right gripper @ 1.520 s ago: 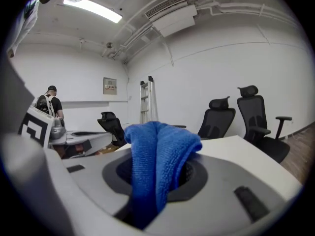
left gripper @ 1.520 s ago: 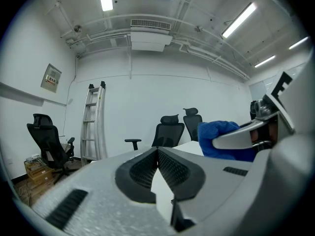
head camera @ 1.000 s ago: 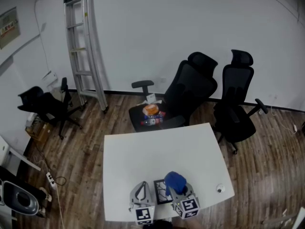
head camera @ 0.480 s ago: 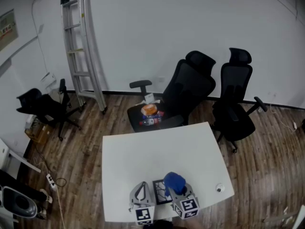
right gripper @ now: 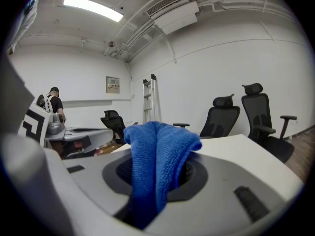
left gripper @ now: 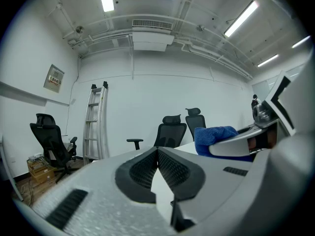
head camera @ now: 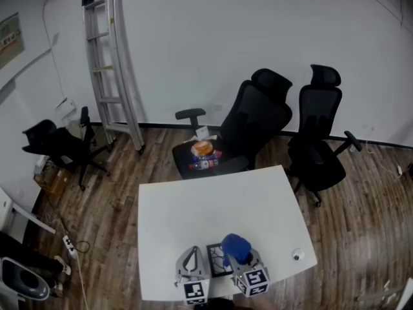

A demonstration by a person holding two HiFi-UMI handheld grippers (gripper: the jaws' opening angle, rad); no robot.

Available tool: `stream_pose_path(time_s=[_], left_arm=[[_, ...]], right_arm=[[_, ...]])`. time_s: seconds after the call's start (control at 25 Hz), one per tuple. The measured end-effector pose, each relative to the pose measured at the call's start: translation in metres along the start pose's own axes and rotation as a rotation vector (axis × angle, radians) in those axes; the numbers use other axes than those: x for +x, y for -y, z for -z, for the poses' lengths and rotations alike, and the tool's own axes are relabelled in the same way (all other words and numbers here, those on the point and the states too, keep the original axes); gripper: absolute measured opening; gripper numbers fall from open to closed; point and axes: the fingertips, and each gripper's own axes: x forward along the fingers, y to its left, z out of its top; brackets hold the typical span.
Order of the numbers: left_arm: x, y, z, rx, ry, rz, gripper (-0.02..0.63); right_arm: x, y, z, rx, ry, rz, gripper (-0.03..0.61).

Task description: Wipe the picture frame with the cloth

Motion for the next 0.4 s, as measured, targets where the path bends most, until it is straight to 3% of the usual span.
stream_pose_path(time_s=[0.4], left_arm=[[-0.0009,-0.0013,-0.0006,-0.002,-0.002,-0.005,0.002]], right_arm=[[-0.0006,-0.0002,0.0021,-0.007,-0.011,0.002,0.129]])
